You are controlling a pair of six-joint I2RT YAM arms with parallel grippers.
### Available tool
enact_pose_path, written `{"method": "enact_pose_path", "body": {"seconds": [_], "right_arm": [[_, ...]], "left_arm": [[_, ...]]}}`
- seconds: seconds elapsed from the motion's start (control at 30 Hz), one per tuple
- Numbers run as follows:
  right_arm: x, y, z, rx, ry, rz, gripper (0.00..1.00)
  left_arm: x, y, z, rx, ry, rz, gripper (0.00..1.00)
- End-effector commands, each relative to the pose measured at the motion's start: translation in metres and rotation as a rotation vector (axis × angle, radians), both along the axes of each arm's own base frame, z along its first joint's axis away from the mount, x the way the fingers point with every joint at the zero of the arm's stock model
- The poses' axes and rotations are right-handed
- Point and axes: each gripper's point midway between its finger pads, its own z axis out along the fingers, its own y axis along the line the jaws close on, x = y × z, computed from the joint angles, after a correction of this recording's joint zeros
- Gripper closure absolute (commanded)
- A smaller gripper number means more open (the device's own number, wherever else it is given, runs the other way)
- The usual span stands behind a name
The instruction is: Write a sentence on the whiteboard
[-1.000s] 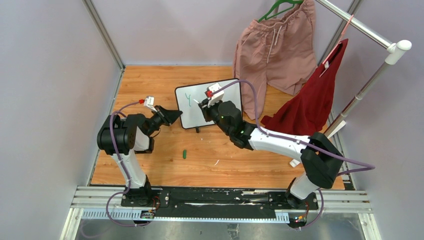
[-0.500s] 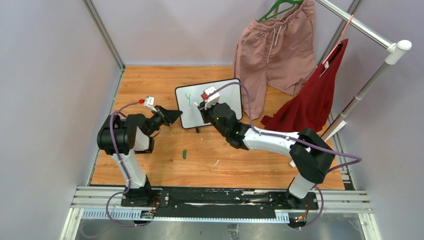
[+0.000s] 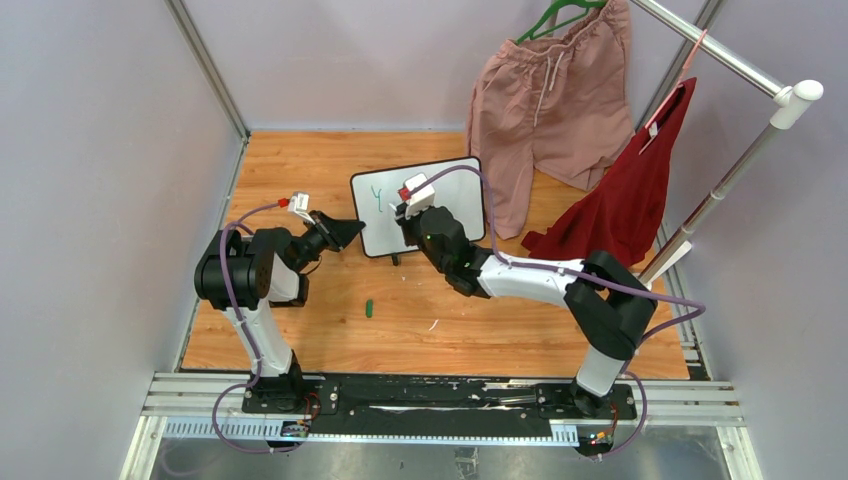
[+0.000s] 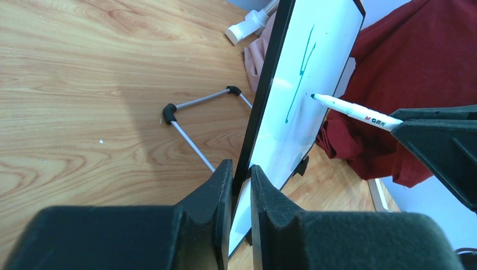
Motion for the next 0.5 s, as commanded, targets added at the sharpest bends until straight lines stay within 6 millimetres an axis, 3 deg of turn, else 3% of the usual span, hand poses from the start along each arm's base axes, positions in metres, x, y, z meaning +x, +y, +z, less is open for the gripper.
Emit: {"method": "enact_pose_path", "body": {"seconds": [0.0,0.47], "right_arm": [[0.0145,-0.0006,0.0284,0.059,-0.061,-0.042,1.00],[0.0222,0.0063,0.0277,0.053,-0.056,-0.042,1.00]], "left_arm": [[0.0004,0.0024,0.0012,0.019,-0.036,0.022,1.00],[0.0004,0.0022,0.0008,0.018,-0.034,0.021,1.00]]}}
